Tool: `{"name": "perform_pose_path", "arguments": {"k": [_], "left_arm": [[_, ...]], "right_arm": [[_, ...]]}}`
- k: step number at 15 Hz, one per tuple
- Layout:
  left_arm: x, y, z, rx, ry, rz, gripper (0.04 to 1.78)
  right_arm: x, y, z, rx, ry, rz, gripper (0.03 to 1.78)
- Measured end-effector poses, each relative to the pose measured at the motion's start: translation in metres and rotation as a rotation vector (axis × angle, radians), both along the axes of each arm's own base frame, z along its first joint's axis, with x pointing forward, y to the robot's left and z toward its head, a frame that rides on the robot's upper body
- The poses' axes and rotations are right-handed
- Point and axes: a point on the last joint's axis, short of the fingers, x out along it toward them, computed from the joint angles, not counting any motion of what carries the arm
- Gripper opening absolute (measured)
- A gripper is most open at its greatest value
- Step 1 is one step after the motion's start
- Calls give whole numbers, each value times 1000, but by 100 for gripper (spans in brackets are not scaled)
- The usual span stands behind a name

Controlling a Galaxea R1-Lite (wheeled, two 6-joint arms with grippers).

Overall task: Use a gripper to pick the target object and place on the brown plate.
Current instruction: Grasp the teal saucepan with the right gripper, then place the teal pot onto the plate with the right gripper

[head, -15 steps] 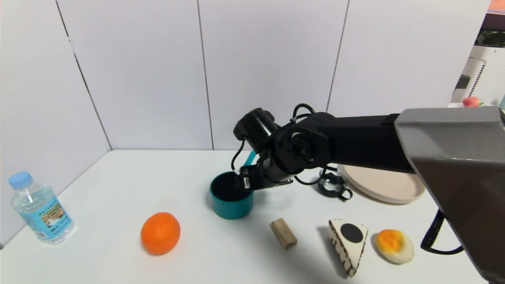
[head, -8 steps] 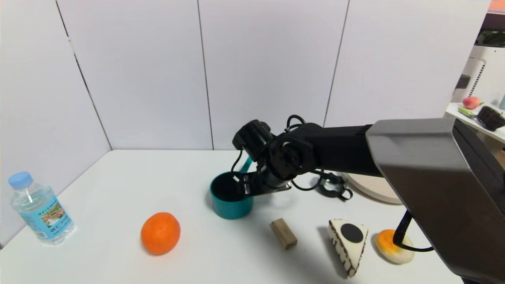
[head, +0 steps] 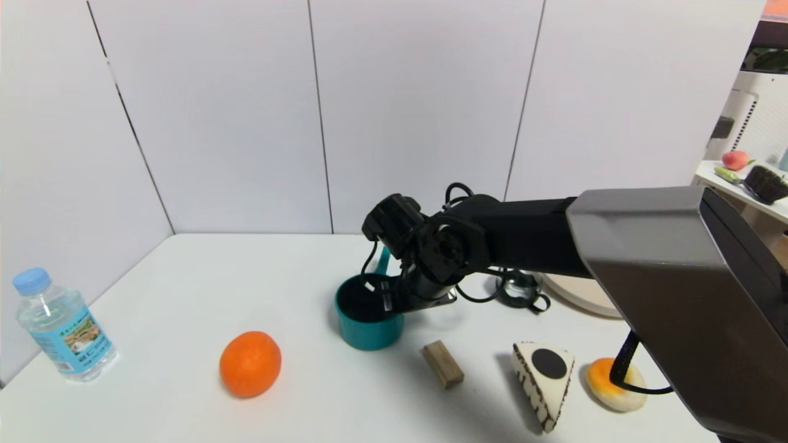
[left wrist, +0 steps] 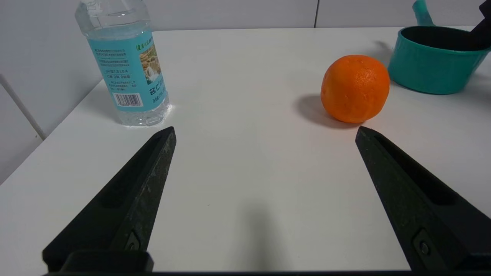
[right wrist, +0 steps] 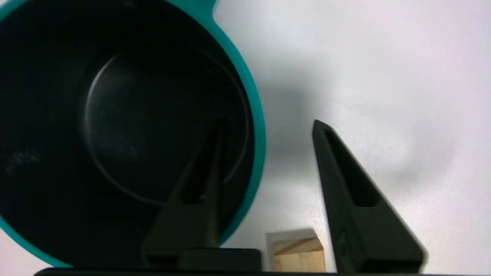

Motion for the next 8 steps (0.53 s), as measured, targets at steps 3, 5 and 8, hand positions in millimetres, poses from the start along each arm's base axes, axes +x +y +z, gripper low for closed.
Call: {"name": "perform_pose_path", "arguments": {"k": [3,5,8], "left_arm": [[0,0,0,0,0,0,169],[0,0,0,0,0,0,169],[0,0,0,0,0,0,169]], "right_arm": [[-1,-1,5,9,-7,-2,12],[-2,-3,12,17,-18,-3,12],[-6,-9,33,47,-53,-4,12]]}}
